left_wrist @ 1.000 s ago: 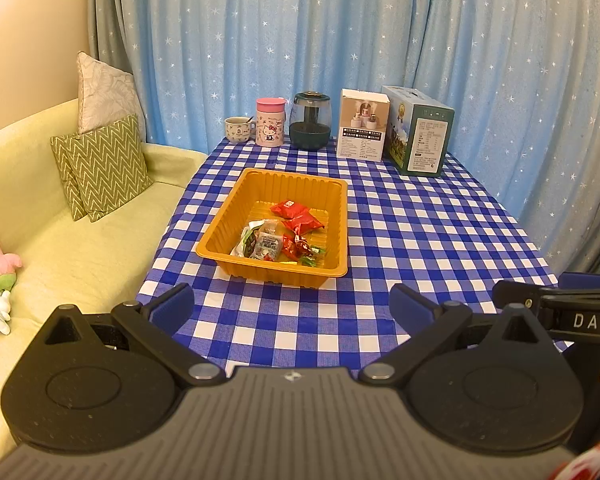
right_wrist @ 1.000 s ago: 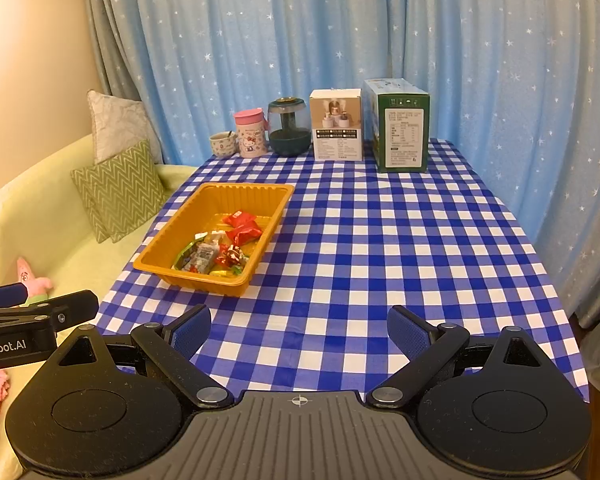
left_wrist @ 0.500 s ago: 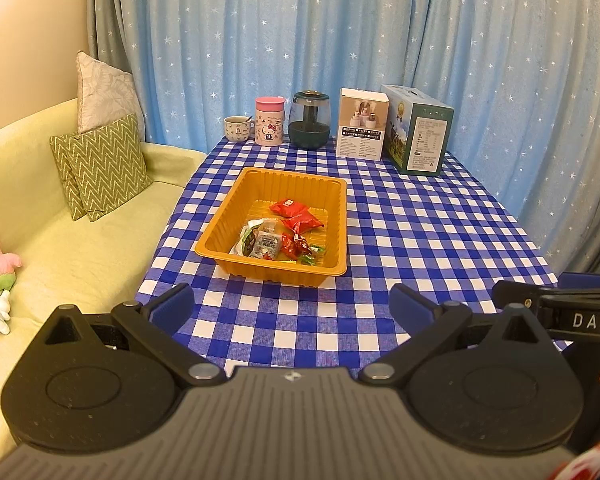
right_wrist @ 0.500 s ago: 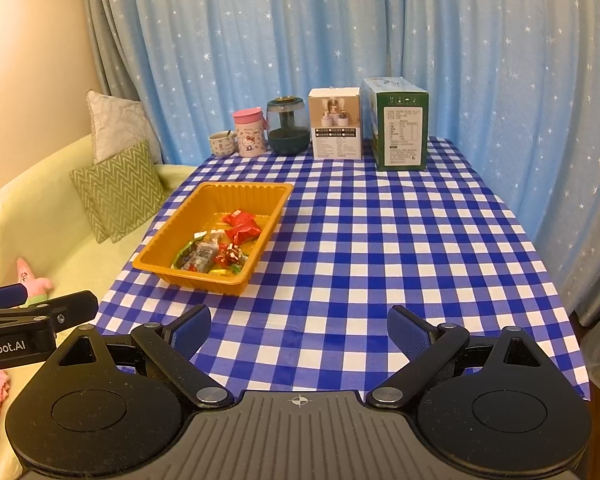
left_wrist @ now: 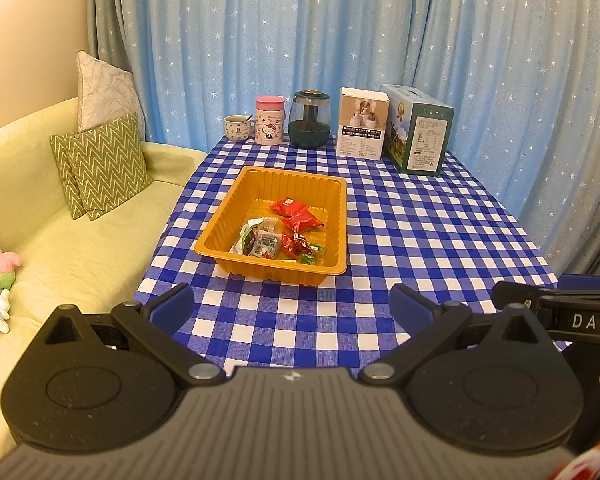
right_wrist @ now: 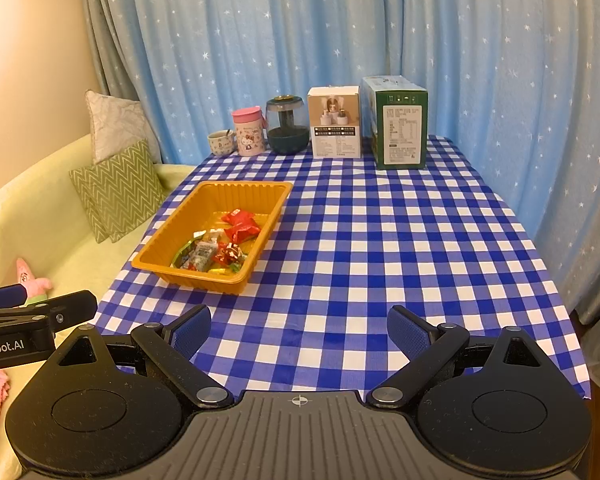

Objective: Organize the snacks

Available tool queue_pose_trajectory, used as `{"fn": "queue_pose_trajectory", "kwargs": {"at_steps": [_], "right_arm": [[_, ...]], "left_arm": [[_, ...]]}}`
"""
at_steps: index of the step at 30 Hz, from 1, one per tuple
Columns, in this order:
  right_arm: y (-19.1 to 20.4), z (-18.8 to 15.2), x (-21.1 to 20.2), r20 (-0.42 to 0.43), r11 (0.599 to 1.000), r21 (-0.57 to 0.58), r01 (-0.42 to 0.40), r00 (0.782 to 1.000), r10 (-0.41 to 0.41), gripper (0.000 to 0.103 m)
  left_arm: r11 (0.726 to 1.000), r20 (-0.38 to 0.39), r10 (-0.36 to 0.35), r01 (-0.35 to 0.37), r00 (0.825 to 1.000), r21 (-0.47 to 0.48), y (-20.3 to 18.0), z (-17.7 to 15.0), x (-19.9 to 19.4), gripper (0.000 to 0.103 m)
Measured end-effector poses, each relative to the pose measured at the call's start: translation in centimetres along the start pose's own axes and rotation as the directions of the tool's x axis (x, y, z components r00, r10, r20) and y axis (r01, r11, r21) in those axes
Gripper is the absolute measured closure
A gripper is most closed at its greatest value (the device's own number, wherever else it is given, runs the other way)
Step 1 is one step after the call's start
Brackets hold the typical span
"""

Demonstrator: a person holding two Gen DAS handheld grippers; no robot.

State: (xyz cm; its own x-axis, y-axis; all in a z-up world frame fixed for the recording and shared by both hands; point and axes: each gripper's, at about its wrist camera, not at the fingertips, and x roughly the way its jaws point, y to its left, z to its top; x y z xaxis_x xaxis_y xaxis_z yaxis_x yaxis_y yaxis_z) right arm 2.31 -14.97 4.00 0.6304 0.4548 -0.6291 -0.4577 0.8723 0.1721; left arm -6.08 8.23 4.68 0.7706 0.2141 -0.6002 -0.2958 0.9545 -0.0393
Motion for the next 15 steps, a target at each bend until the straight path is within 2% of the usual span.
{"fn": "queue_pose_trajectory", "kwargs": {"at_steps": [15], "right_arm": [[0.05,-0.07,-0.02,-0.001,1.000,0.000,-0.001,1.000,0.001,0.009]], "left_arm": [[1.000,0.011,-0.017,0.017,1.000,0.008,-0.11,-0.33,0.08,0.000]]}}
